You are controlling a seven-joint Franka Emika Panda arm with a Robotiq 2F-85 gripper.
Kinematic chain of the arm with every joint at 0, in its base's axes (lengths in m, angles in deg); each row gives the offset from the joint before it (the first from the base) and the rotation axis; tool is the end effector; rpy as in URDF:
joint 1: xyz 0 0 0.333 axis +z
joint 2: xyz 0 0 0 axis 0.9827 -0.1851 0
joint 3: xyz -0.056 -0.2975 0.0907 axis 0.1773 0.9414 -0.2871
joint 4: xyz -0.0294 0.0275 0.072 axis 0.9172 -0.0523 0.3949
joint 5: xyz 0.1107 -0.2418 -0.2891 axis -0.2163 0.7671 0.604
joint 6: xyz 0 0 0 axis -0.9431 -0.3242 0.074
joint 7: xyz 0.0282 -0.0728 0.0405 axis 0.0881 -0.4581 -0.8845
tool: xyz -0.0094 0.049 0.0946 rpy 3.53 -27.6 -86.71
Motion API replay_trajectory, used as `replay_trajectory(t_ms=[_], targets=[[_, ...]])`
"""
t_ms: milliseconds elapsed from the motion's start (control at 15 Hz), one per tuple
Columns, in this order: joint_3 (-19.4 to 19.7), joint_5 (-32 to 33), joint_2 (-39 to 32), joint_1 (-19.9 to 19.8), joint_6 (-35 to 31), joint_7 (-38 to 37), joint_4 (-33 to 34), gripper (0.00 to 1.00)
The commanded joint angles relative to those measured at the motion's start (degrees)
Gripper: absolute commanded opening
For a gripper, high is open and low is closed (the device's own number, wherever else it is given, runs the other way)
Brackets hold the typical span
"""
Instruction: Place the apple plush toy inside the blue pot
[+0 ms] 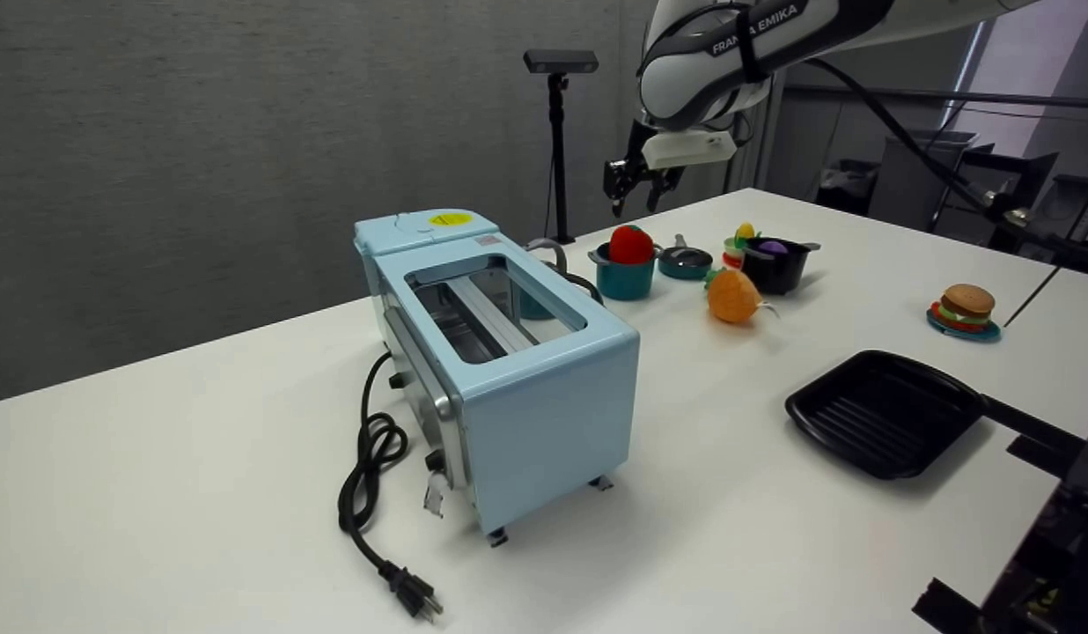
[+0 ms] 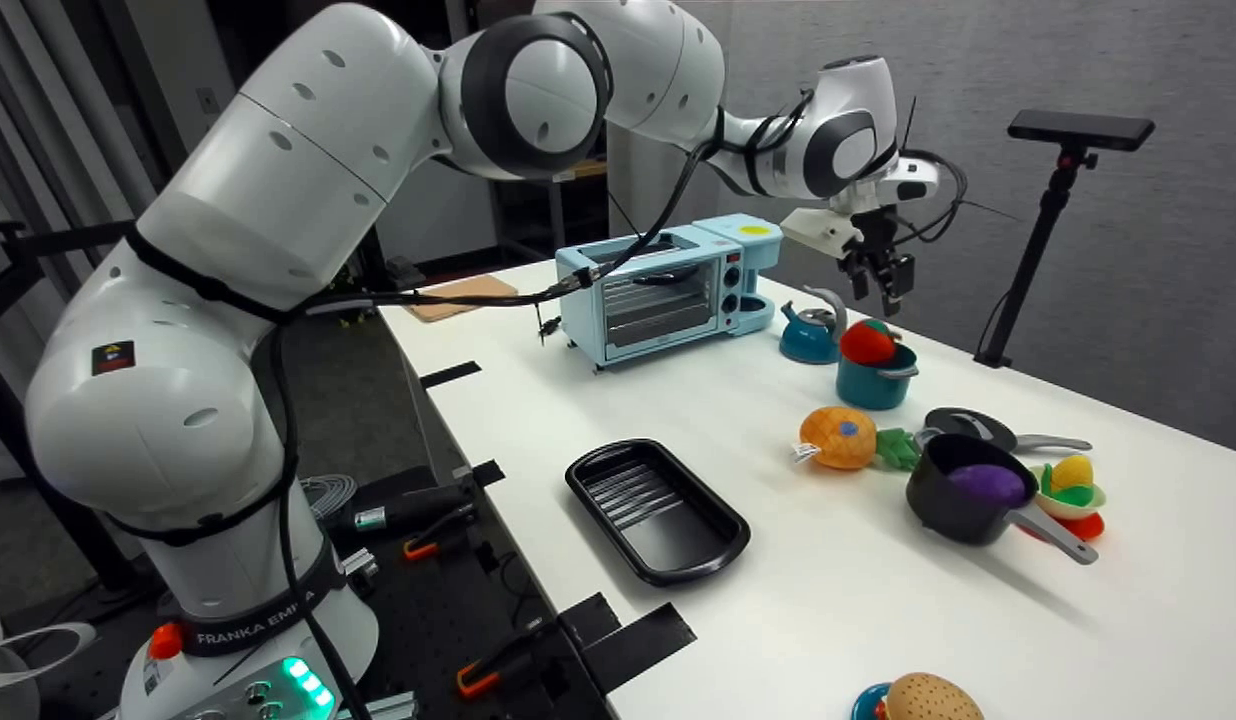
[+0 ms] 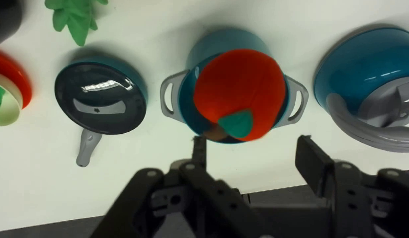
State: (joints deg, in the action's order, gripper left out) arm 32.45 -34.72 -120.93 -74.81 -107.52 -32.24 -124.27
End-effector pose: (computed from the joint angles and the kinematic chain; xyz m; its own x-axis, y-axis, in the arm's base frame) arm 0.7946 -0.0120 0.3478 0.8953 -0.2571 0.3638 -0.2785 -0.9604 0.0068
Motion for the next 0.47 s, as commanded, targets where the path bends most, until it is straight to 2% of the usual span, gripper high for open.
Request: replay_trajectory(t_ms=[0, 400], targets=[[-1.04, 0.13, -0.16, -0.83, 0.95, -1.20, 1.88, 0.99], [-1.19, 0.74, 0.48, -0.52, 0.18, -0.60, 0.61, 1.00]])
